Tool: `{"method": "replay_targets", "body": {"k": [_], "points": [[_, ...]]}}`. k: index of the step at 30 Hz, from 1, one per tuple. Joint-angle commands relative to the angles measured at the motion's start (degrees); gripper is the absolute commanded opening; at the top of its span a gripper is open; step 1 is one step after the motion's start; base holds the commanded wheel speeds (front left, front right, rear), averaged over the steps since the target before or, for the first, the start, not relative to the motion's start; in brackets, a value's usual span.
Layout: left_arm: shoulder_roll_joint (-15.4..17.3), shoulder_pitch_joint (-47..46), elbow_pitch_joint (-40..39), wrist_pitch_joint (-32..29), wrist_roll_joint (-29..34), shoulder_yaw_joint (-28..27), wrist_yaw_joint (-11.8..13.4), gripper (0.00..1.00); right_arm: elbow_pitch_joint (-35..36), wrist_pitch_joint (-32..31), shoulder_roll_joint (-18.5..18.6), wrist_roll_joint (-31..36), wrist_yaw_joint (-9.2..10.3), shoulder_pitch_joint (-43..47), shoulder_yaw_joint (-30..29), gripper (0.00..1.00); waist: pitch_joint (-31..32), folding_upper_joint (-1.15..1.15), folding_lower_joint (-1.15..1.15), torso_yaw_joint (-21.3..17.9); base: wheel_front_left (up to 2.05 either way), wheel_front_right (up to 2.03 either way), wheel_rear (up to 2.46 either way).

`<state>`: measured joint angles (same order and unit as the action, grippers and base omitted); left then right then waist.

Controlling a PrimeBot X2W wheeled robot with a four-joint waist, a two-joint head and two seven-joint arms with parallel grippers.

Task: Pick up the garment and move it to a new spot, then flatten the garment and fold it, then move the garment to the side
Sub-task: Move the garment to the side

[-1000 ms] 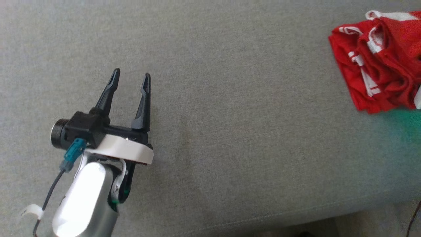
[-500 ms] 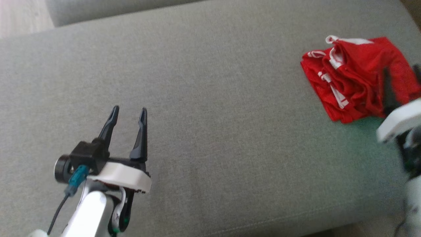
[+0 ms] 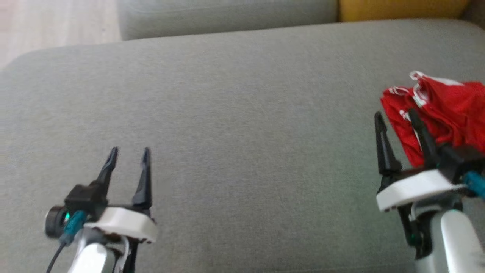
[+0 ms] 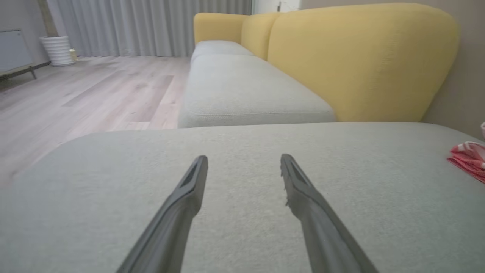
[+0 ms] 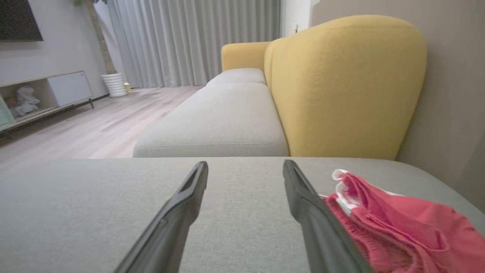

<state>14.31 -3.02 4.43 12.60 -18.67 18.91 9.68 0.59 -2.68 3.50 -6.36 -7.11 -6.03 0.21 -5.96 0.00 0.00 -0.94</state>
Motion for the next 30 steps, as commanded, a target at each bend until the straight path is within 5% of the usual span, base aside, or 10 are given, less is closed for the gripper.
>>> {"method": "replay_targets", "body": {"k": [1,30], "points": [[1.62,-0.96,-2.27,-0.16,-0.39,-2.94,0.71,1.0,2.51,0.72,-0.34,0.66,-0.37,-0.1,1.46,1.0,1.39,0.0,0.0,1.39,0.0,0.0,0.0],[5.22,8.91,-5.62,-3.35,-0.85,-1.46,2.04,1.0,7.34,0.08,-0.62,-0.78,-0.37,12.91,0.3,1.0,9.25,0.0,0.0,1.92,0.0,0.0,0.0]]}}
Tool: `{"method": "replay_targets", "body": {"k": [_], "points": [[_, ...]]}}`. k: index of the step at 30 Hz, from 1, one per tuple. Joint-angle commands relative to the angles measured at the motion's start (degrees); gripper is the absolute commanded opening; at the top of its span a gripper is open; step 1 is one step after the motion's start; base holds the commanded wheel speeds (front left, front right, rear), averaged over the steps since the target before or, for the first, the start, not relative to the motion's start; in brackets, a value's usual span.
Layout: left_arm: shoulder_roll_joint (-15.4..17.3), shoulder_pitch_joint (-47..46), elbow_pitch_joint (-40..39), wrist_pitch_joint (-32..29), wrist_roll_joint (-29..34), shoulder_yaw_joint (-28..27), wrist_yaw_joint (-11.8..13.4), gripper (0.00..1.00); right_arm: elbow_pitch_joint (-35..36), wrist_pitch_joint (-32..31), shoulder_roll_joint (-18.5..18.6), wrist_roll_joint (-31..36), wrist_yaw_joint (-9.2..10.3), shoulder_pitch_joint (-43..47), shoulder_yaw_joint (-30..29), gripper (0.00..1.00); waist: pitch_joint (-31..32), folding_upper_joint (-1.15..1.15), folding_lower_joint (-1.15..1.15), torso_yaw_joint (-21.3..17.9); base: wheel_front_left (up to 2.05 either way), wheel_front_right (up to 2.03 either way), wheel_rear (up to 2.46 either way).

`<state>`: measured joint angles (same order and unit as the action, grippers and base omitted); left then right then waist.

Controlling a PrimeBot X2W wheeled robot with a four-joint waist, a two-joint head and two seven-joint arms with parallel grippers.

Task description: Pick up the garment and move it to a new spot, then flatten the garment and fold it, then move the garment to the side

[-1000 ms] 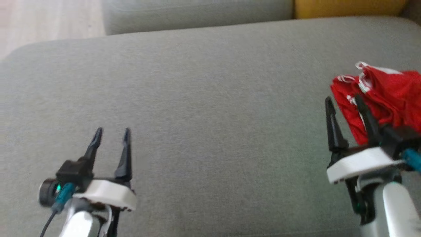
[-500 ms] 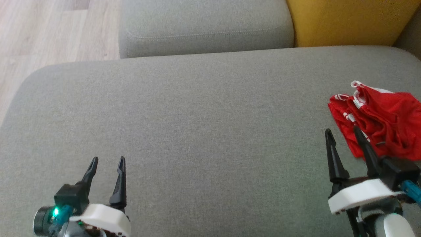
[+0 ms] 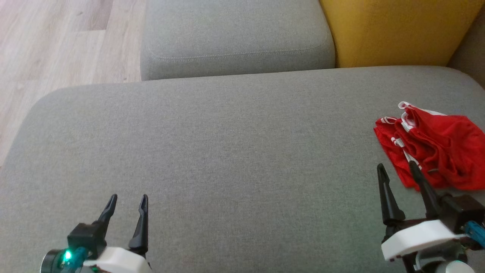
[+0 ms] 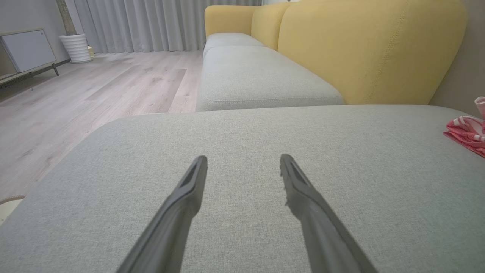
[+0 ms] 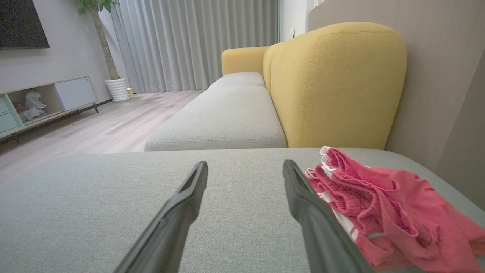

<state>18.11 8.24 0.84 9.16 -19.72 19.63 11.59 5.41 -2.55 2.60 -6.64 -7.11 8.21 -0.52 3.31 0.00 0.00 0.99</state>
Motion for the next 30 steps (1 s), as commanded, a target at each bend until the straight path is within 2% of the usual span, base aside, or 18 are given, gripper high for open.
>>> {"method": "replay_targets", "body": {"k": [1,30], "points": [[1.46,-2.29,-2.03,0.09,0.19,-2.13,0.16,1.0,2.63,-0.09,0.28,-0.5,-0.37,-1.27,1.04,1.0,0.02,0.0,0.0,-0.04,0.0,0.0,0.0],[2.24,-2.28,-2.05,0.02,-0.89,-1.39,0.37,1.0,2.79,0.05,0.28,-2.22,-0.37,-0.43,1.73,1.0,0.22,0.0,0.0,0.1,0.0,0.0,0.0]]}}
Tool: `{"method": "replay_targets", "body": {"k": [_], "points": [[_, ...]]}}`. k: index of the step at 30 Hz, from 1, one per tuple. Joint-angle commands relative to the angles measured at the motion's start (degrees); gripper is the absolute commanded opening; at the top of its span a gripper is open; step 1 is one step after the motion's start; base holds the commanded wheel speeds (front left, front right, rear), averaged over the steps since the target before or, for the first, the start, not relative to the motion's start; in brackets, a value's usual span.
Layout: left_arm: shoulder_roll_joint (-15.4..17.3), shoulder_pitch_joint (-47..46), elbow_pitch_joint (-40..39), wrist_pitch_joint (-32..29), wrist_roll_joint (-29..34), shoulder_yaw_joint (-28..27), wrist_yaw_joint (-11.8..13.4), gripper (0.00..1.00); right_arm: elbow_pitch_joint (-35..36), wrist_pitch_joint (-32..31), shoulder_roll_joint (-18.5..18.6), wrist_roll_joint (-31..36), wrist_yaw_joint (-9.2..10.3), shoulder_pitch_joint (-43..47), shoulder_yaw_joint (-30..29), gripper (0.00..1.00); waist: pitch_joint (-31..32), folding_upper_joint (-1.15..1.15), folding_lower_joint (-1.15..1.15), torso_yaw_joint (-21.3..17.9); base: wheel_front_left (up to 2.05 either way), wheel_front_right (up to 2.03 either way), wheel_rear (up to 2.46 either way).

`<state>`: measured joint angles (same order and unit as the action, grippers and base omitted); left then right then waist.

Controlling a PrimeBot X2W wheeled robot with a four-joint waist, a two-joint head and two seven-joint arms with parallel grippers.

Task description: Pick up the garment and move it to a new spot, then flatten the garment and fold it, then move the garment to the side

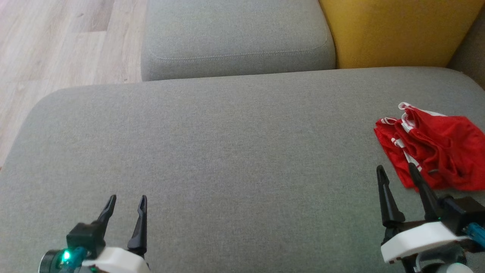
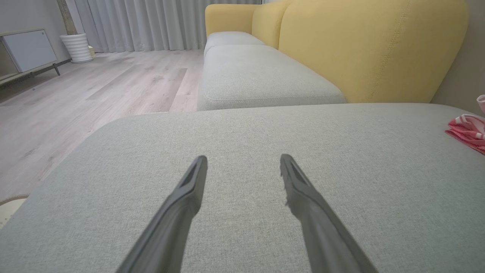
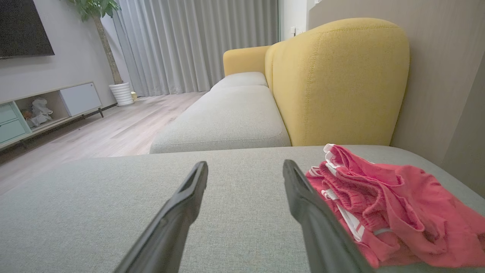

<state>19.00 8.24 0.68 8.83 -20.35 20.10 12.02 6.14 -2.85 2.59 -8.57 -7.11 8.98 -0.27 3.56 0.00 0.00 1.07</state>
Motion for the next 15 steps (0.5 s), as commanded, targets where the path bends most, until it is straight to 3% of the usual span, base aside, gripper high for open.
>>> {"method": "replay_targets", "body": {"k": [1,5,6,15], "points": [[1.4,-2.29,-1.91,0.36,-0.33,-1.83,-0.13,1.0,2.03,0.39,0.29,-0.31,-0.37,-1.22,1.5,1.0,-0.06,0.0,0.0,0.04,0.0,0.0,0.0],[1.59,-2.36,-2.15,0.46,-0.66,-1.6,-0.61,1.0,2.04,0.47,0.29,-0.45,-0.37,-1.26,1.56,1.0,-0.25,0.0,0.0,0.14,0.0,0.0,0.0],[0.26,0.0,-0.06,0.01,-0.57,0.44,-0.48,0.0,-0.19,0.01,0.0,0.0,0.01,0.0,0.14,0.0,-0.25,0.0,0.0,0.15,0.0,0.0,0.0],[-0.9,-0.55,1.44,-0.68,-5.2,-0.61,-1.46,0.0,-2.38,0.19,0.32,-5.52,-0.01,-0.64,0.27,0.0,-0.49,0.0,0.0,0.07,0.0,0.0,0.0]]}}
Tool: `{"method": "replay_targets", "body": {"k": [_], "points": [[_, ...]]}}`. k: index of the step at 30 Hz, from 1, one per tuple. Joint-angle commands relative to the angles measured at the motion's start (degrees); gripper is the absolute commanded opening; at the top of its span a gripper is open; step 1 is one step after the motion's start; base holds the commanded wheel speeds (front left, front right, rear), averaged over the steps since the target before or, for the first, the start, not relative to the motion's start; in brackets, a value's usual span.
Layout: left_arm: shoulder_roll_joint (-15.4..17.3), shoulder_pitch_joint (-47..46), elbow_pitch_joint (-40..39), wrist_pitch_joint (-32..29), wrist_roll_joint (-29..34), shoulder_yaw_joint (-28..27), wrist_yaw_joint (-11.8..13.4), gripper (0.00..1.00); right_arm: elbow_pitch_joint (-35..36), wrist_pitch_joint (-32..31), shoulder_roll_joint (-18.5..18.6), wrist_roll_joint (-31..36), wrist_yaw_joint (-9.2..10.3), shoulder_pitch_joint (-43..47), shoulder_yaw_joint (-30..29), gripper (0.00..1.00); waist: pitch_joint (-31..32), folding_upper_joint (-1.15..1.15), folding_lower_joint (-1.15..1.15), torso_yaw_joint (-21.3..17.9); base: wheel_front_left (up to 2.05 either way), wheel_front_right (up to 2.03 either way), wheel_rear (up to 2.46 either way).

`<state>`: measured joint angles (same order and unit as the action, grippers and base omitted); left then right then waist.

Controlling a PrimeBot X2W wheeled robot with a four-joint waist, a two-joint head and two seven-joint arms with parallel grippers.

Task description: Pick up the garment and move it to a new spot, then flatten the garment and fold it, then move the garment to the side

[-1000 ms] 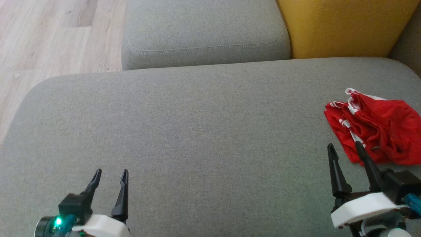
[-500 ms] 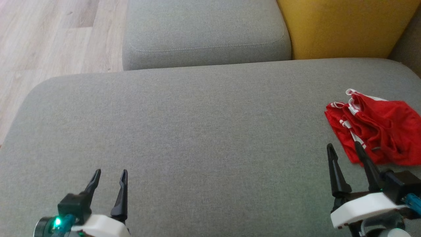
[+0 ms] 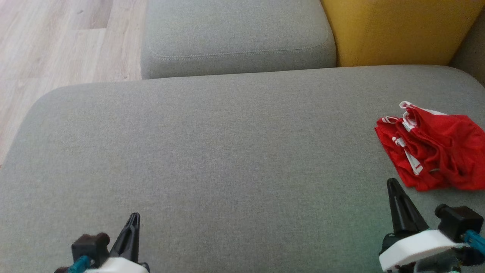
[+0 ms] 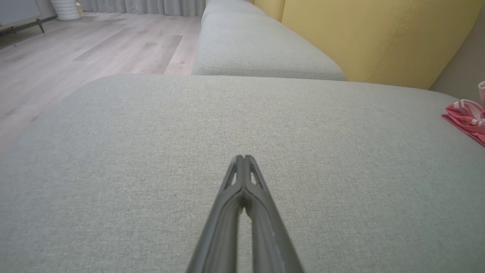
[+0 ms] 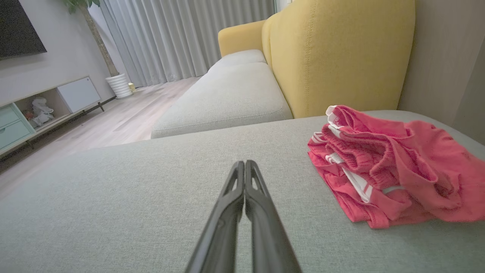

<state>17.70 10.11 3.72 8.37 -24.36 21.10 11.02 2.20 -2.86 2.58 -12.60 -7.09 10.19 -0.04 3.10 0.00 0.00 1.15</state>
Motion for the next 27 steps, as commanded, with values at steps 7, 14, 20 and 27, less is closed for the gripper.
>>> {"method": "replay_targets", "body": {"k": [7,14,20,27], "points": [[-0.21,-3.21,-0.8,-0.81,-4.81,-2.73,-1.45,0.0,0.51,0.25,0.61,-5.83,-0.05,-2.71,0.05,0.0,-0.18,0.0,0.0,-0.07,0.0,0.0,0.0],[-0.94,-4.1,0.1,-1.5,-8.97,-4.03,-2.58,0.0,-0.57,0.31,0.86,-10.76,-0.07,-3.59,0.01,0.0,-0.37,0.0,0.0,-0.14,0.0,0.0,0.0],[-1.59,-4.84,0.8,-2.11,-12.52,-5.18,-3.52,0.0,-1.46,0.32,1.05,-14.97,-0.09,-4.32,-0.06,0.0,-0.54,0.0,0.0,-0.19,0.0,0.0,0.0],[-2.36,-5.68,1.58,-2.84,-16.66,-6.55,-4.6,0.0,-2.5,0.31,1.23,-19.85,-0.12,-5.15,-0.19,0.0,-0.73,0.0,0.0,-0.26,0.0,0.0,0.0]]}}
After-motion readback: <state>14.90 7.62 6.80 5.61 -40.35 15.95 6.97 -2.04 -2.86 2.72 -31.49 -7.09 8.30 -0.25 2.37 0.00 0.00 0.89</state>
